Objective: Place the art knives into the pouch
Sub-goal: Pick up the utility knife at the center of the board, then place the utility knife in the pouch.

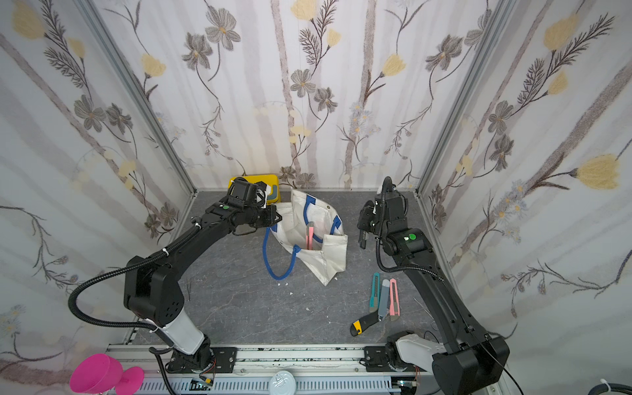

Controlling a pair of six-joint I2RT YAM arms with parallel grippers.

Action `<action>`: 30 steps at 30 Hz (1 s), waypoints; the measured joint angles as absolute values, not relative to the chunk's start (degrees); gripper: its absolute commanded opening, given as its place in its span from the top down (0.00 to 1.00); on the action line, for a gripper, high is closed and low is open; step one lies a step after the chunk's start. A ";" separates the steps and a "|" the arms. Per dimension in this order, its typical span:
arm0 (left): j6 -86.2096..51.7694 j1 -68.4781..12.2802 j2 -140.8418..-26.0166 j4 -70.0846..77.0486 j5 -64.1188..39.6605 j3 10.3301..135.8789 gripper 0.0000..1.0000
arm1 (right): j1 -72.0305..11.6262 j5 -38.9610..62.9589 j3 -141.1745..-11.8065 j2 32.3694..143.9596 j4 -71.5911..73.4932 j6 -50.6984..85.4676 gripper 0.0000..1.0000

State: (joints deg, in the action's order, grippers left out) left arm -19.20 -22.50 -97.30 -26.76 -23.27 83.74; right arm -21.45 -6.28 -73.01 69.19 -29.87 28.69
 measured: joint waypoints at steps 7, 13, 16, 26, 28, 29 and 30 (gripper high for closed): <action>-19.25 -22.50 -97.30 -26.76 -23.18 83.74 1.00 | -28.01 -6.13 -79.00 73.43 -29.82 28.91 0.95; -19.27 -22.50 -97.30 -26.76 -23.20 83.72 1.00 | -30.87 -6.20 -85.52 76.31 -29.26 28.84 0.94; -19.27 -22.52 -97.25 -26.68 -23.27 83.64 1.00 | -31.75 -5.85 -87.35 78.59 -27.77 28.77 0.94; -19.35 -22.57 -97.06 -26.39 -23.38 83.35 1.00 | -35.35 -4.40 -88.27 88.40 -24.18 27.94 0.94; -19.35 -22.57 -97.01 -26.39 -23.38 83.35 1.00 | -36.14 -4.67 -87.68 90.08 -23.27 27.92 0.93; -19.35 -22.61 -96.99 -26.41 -23.38 83.35 1.00 | -36.49 -4.69 -87.20 90.50 -22.87 27.92 0.91; -19.31 -22.61 -96.95 -26.41 -23.38 83.35 1.00 | -36.86 -4.38 -86.43 90.89 -22.41 27.94 0.88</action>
